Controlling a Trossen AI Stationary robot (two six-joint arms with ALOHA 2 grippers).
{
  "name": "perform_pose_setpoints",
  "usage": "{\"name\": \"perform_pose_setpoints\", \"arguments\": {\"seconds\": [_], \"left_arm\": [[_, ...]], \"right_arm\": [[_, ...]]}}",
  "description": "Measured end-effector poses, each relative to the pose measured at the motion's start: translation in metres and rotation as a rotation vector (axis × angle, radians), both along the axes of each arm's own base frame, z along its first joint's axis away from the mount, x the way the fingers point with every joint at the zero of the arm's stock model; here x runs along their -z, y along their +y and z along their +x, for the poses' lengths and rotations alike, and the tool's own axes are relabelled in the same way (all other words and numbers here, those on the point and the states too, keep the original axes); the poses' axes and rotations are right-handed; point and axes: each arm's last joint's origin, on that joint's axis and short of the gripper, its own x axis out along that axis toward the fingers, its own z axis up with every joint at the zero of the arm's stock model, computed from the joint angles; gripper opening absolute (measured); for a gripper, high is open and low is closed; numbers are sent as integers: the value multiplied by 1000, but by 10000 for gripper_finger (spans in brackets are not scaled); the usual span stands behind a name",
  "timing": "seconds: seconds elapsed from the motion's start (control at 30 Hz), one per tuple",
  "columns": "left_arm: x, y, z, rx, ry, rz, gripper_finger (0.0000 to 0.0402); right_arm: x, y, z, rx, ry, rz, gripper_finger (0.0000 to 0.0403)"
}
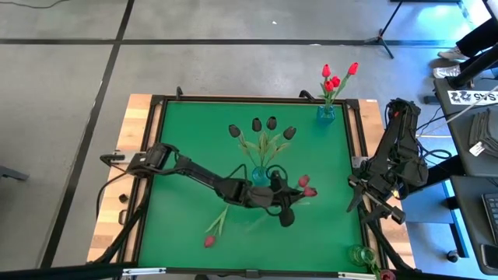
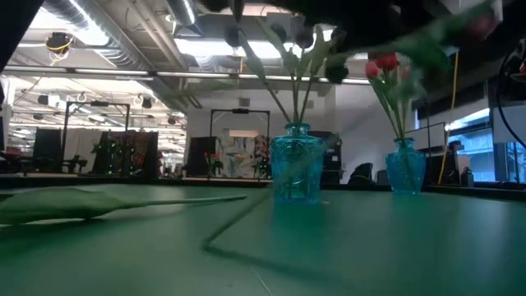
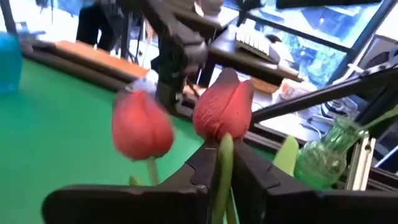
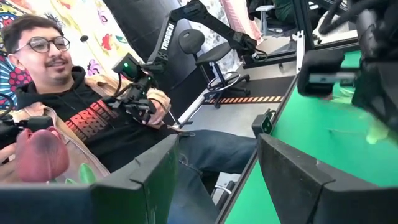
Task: Sort flowers into vase by color
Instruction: Put the pink tulip into the green vase
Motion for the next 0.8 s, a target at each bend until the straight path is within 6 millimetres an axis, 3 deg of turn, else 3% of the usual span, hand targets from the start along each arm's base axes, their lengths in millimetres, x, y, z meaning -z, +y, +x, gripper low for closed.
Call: {"name": "perform_pose_setpoints", "arguments": {"seconds": [0.27, 0.37, 0.6, 0.8], "left_arm": [[20, 2, 1, 6, 98, -13, 108], [19, -2, -3, 35, 155, 8, 126], [22, -26, -21, 67, 298, 22, 129], [39, -30, -41, -183, 443, 36, 127]], "right_arm": [[2, 0, 0, 2, 7, -19, 217], [2, 0, 0, 2, 8, -20, 217], [2, 0, 0, 2, 10, -23, 217], [5, -1, 0, 27, 17, -48, 217]]}}
